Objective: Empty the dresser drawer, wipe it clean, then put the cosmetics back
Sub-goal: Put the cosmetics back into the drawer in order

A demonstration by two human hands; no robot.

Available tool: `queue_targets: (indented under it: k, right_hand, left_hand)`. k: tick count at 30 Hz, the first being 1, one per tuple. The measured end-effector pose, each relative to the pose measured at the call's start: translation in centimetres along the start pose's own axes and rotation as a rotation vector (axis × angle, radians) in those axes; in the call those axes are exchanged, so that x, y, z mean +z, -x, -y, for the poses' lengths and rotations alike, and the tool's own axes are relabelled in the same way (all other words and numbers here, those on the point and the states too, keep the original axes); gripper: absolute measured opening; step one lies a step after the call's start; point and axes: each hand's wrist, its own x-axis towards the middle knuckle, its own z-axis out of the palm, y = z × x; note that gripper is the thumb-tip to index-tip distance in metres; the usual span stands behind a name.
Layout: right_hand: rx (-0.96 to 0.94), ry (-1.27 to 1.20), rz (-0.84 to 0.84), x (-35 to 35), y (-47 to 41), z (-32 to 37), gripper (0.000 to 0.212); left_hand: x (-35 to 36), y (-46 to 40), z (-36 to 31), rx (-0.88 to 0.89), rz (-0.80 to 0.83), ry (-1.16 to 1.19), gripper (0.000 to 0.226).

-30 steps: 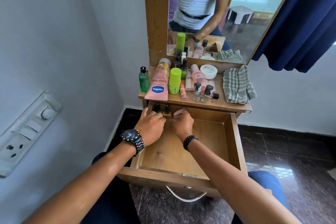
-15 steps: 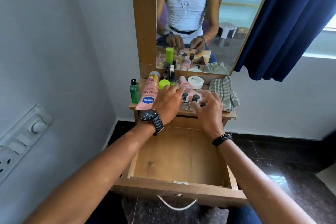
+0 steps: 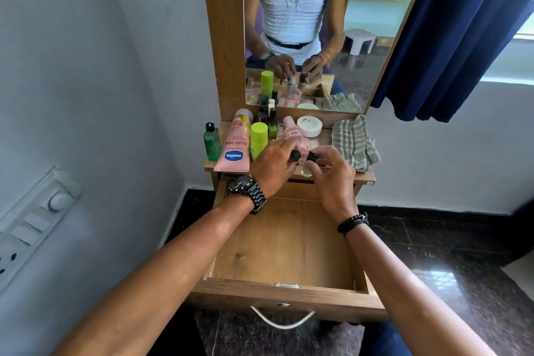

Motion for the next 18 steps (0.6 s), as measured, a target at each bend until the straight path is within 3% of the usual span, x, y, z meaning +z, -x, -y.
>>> queue_targets:
  k: [3,6,10,14,18]
  right_hand:
    - [0.039,-0.086,0.025,-0.5,1.1,0.3,0.024]
    - [0.085,-0.115,0.106,-0.2,2.2,0.5,0.031]
    - [0.148,-0.125,0.251,2.4,4.0,-0.3,0.035]
    - [0.222,-0.163,0.4,6.0,5.5,-1.7,0.026]
    - [0.303,-0.143,0.386,9.4,5.6,-2.5,0.023]
  left_hand:
    - [-1.0,1.5,0.2,-0.018,-0.042,0.107,0.042]
    - [-2.4,4.4,1.2,-0.075,0.014,0.136,0.04]
    - [-3.3,8.8,4.3,-0.178,0.119,0.089,0.032]
    - [-3.2,10.8,7.4,-0.324,0.143,-0.001,0.028]
    - [-2.5,10.4,8.9,-0.386,0.129,-0.08,0.028]
